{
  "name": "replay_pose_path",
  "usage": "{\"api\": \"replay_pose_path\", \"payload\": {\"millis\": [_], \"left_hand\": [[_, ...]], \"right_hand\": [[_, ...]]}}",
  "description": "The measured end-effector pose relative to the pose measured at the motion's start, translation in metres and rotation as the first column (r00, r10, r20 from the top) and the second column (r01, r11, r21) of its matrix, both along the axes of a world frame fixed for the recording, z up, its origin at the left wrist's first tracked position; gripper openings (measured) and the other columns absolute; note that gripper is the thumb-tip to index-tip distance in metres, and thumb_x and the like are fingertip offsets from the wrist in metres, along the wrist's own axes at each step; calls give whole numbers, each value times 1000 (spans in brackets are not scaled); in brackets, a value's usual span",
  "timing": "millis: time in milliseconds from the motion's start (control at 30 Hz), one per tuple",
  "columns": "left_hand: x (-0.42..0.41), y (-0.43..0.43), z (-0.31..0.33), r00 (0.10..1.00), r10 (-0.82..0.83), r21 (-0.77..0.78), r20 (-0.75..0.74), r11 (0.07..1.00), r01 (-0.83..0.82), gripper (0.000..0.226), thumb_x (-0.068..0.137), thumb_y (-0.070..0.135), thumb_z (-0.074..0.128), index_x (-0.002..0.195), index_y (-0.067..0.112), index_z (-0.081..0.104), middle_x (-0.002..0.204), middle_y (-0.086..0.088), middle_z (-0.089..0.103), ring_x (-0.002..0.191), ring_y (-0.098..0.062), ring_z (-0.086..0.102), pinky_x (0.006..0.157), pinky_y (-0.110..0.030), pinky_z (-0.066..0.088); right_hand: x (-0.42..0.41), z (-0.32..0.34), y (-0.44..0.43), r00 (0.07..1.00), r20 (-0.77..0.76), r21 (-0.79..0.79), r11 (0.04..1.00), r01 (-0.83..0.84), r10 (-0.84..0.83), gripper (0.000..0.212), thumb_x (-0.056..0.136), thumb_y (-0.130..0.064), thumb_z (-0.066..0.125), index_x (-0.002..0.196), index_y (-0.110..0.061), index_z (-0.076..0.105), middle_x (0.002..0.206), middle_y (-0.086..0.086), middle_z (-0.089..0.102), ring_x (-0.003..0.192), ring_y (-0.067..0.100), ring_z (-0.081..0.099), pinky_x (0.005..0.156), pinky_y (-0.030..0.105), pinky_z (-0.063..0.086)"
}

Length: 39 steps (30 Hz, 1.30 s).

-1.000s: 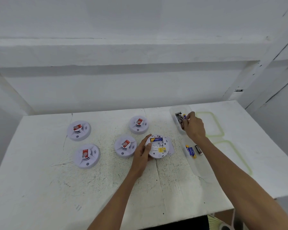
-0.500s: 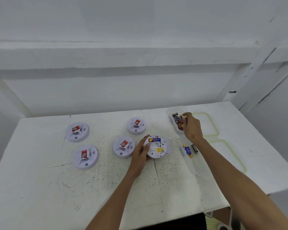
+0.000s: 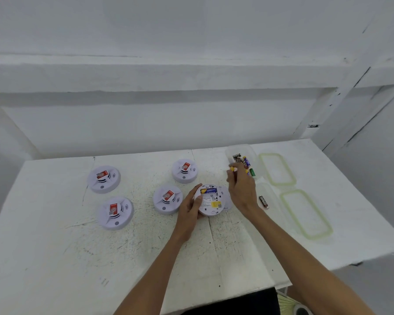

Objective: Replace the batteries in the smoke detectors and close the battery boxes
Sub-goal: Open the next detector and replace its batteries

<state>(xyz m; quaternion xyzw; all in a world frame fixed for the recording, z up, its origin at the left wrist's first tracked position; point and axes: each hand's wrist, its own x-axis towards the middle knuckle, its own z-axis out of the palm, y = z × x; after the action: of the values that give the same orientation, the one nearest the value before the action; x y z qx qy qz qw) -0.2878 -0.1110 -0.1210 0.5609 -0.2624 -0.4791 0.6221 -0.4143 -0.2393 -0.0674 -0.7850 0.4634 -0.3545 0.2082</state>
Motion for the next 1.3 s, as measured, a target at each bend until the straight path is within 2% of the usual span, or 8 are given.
{"api": "replay_pose_path", "payload": {"millis": [100, 233, 433, 533, 800, 1000, 1167, 1300], "left_hand": [[-1, 1, 0, 1000, 2, -11, 11, 1000, -2, 36, 110, 22, 48, 139, 42, 55, 142, 6, 64, 127, -17, 64, 100, -47, 58], [-1, 2, 1, 1000, 30, 0, -3, 1000, -30, 35, 109, 22, 49, 136, 43, 56, 138, 6, 66, 122, -16, 68, 96, -44, 61], [-2, 1, 2, 999, 15, 3, 49, 1000, -16, 35, 110, 22, 48, 133, 47, 53, 133, 13, 65, 112, -6, 71, 83, -31, 63], [-1, 1, 1, 997, 24, 1, 72, 1000, -24, 35, 109, 23, 48, 136, 45, 52, 139, 6, 63, 120, -13, 67, 90, -37, 63], [2, 0, -6, 997, 50, 5, 51, 999, -51, 39, 110, 23, 48, 148, 31, 51, 144, 0, 62, 122, -17, 67, 94, -42, 62], [3, 1, -7, 999, 39, -13, 31, 999, -38, 40, 110, 19, 47, 150, 24, 51, 142, -2, 64, 124, -20, 66, 98, -49, 59], [3, 3, -5, 999, 48, -34, 24, 998, -47, 39, 110, 17, 45, 149, 22, 52, 141, -2, 65, 123, -20, 67, 93, -41, 61], [1, 5, -4, 998, 40, -39, 44, 999, -38, 38, 111, 17, 45, 148, 23, 52, 140, -1, 65, 123, -20, 67, 92, -38, 61]], "right_hand": [[7, -3, 20, 997, 75, 87, 996, -14, 8, 14, 101, -24, 53, 113, -16, 55, 86, -1, 68, 73, 11, 65, 62, 26, 53], [12, -8, 40, 989, 148, 115, 993, -5, -13, 11, 97, -21, 62, 106, -15, 60, 96, -1, 64, 82, 5, 63, 67, 15, 53], [12, -12, 50, 981, 168, 191, 980, 62, -95, 18, 91, -30, 70, 104, -27, 57, 90, -11, 64, 84, 8, 61, 68, 22, 54], [14, -18, 52, 978, 167, 225, 971, 82, -121, 18, 90, -34, 71, 95, -24, 57, 88, -12, 63, 83, 9, 62, 69, 30, 57], [15, -19, 51, 976, 180, 181, 979, 91, -124, 16, 93, -32, 69, 91, -20, 58, 90, -7, 61, 84, 8, 60, 66, 30, 57], [17, -27, 56, 997, 64, 127, 991, 37, -46, 14, 94, -32, 64, 91, -18, 62, 90, -5, 62, 84, 13, 59, 70, 38, 53], [17, -25, 64, 995, -102, -32, 999, 9, -12, 17, 97, -28, 61, 96, -11, 65, 107, 0, 67, 96, 14, 55, 72, 18, 47], [14, -32, 70, 984, -179, -54, 998, -34, 24, 22, 97, -22, 60, 106, -5, 70, 126, 10, 65, 112, 24, 56, 87, 30, 52]]}}
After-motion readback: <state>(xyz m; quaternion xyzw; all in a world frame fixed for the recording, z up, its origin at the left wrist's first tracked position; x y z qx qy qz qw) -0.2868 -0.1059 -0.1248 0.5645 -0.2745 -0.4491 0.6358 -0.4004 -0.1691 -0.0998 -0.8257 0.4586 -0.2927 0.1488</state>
